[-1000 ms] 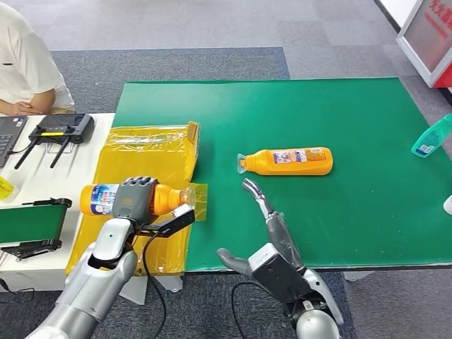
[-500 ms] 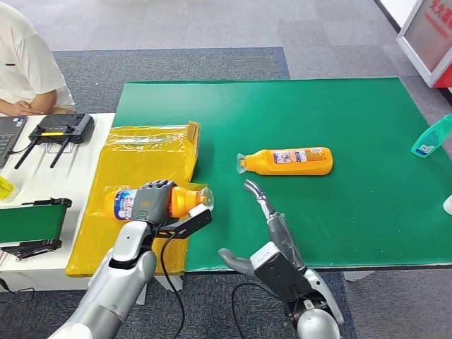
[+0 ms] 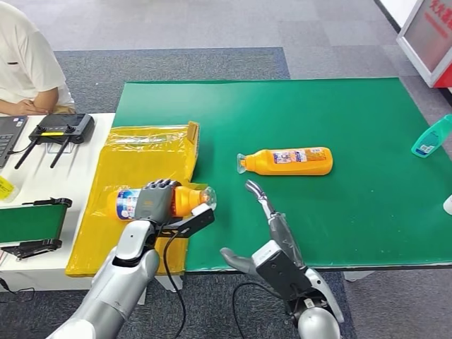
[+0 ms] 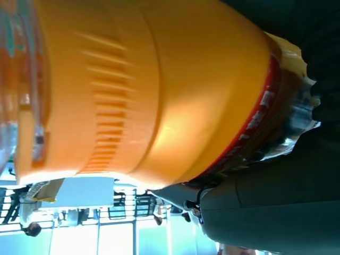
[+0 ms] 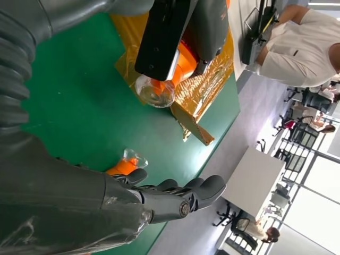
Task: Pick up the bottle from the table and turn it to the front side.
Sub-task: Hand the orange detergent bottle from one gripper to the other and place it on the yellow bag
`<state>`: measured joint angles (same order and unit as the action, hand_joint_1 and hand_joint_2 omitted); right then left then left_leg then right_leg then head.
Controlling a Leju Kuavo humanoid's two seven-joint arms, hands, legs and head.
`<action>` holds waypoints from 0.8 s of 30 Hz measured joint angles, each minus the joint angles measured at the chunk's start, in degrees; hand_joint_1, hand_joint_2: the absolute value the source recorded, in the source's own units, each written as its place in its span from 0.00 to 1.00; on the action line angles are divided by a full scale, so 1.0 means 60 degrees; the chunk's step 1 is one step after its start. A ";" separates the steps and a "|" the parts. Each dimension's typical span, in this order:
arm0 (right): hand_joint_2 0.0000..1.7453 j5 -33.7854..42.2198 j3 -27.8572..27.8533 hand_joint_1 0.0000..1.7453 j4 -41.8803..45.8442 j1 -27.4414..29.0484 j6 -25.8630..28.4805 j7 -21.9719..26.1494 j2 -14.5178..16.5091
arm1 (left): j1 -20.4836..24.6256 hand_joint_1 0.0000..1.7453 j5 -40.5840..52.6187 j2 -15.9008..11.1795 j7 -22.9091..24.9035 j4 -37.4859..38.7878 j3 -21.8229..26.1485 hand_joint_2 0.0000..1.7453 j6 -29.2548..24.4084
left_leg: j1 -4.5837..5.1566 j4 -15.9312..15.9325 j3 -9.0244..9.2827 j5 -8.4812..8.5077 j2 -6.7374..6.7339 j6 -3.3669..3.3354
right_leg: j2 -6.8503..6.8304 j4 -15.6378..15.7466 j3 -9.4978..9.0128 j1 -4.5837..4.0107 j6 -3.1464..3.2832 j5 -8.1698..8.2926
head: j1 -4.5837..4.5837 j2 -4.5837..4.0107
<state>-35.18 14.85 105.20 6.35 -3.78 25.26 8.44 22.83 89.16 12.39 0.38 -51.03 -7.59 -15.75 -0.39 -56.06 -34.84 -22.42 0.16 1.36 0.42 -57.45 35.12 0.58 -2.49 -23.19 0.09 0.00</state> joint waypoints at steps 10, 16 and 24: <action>1.00 0.0177 -0.0186 0.00 -0.0108 0.0213 -0.0033 0.0080 0.0000 | -0.0236 0.00 -0.0229 0.0085 -0.0591 -0.0325 0.0266 1.00 0.0317 | 0.0000 0.0000 -0.0001 -0.0001 0.0000 -0.0001 | -0.0001 0.0000 0.0000 0.0000 0.0000 -0.0001 | 0.0001 0.0000; 1.00 0.0348 -0.0444 0.00 -0.0249 0.0300 -0.0144 0.0203 -0.0001 | -0.0394 0.00 -0.0292 0.0117 -0.0707 -0.1111 0.0231 1.00 0.1084 | 0.0000 0.0000 -0.0001 -0.0001 0.0000 -0.0001 | 0.0000 0.0000 0.0000 0.0000 0.0000 0.0000 | 0.0001 0.0000; 1.00 0.0369 -0.0588 0.00 -0.0278 0.0357 -0.0184 0.0217 0.0000 | -0.0723 0.00 -0.0959 0.0122 -0.0767 -0.2081 0.0216 1.00 0.1217 | 0.0000 0.0000 -0.0001 0.0000 0.0000 0.0000 | 0.0000 0.0000 0.0001 0.0000 0.0000 0.0000 | -0.0001 0.0000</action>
<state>-32.97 11.32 103.54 8.49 -4.88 26.56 8.44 18.49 83.40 13.12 -4.22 -63.52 -6.29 -8.44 -0.39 -56.06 -34.84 -22.42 0.16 1.36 0.42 -57.45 35.13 0.58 -2.49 -23.19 0.09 0.00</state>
